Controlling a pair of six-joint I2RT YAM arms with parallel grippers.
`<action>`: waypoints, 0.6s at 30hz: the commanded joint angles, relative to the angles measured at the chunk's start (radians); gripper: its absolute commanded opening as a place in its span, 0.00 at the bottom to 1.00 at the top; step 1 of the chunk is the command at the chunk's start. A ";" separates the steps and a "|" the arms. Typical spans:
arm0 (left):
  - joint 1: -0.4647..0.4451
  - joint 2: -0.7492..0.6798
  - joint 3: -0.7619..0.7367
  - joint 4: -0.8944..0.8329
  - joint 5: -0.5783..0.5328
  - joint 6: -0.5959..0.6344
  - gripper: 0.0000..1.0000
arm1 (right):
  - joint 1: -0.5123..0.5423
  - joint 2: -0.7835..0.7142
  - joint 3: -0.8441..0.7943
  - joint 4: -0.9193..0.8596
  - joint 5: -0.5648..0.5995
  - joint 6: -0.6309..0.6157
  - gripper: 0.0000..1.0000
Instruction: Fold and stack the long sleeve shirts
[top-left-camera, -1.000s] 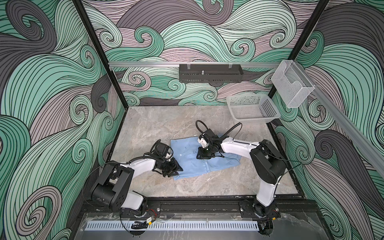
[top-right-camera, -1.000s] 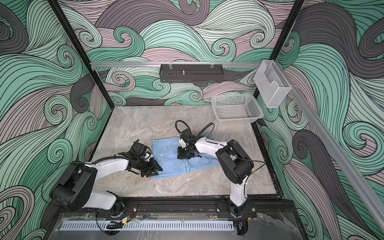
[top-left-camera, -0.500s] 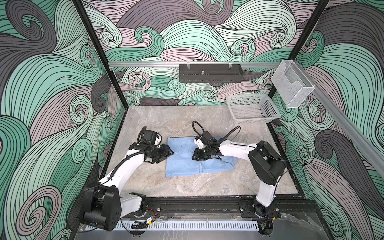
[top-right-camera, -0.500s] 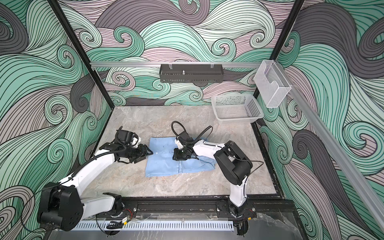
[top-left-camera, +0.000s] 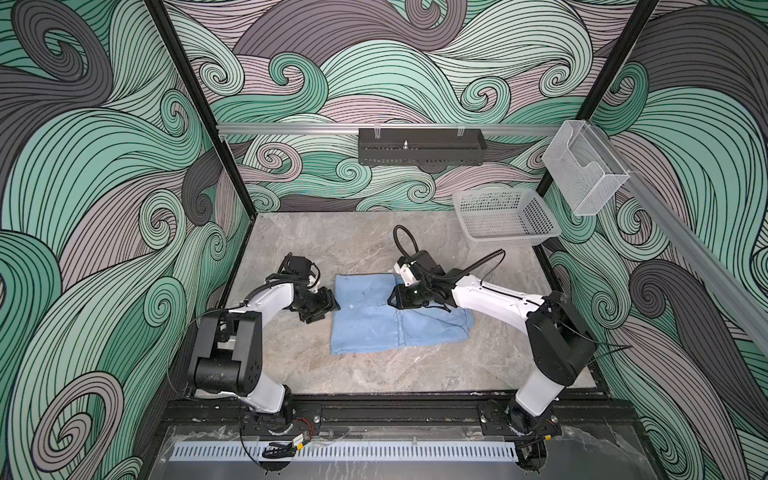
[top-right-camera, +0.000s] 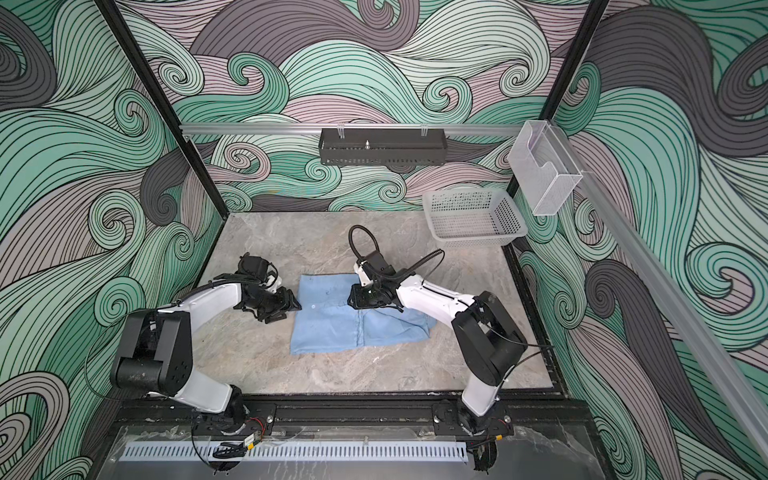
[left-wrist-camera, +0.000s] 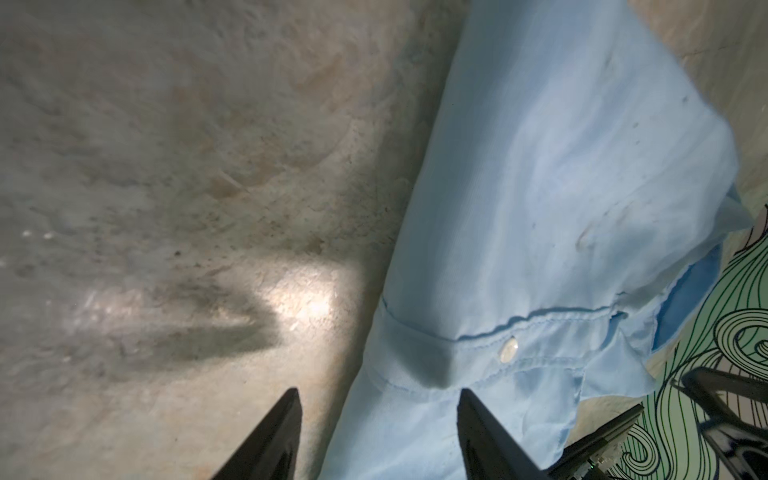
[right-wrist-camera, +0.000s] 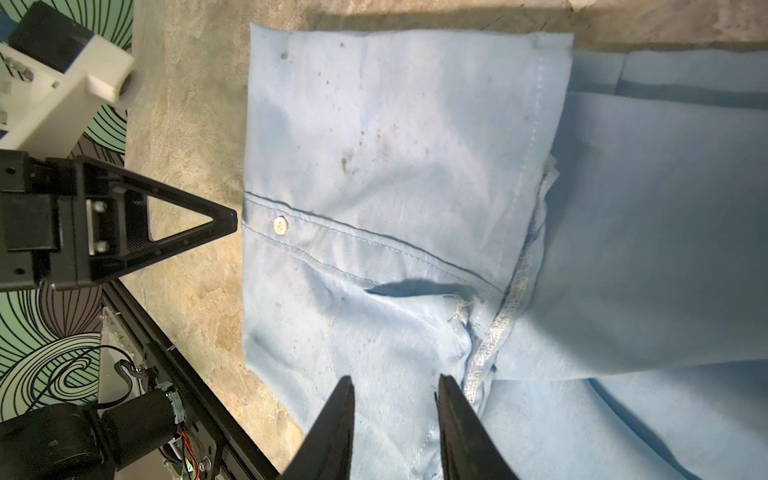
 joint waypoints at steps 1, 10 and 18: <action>0.003 0.018 0.004 0.061 0.026 0.024 0.63 | -0.007 0.031 -0.016 0.010 0.000 0.004 0.36; -0.002 0.085 -0.038 0.102 0.039 0.005 0.54 | -0.037 0.128 -0.013 0.043 -0.029 0.032 0.36; -0.023 0.111 -0.108 0.183 0.058 -0.048 0.50 | -0.039 0.243 -0.001 0.043 -0.081 0.068 0.29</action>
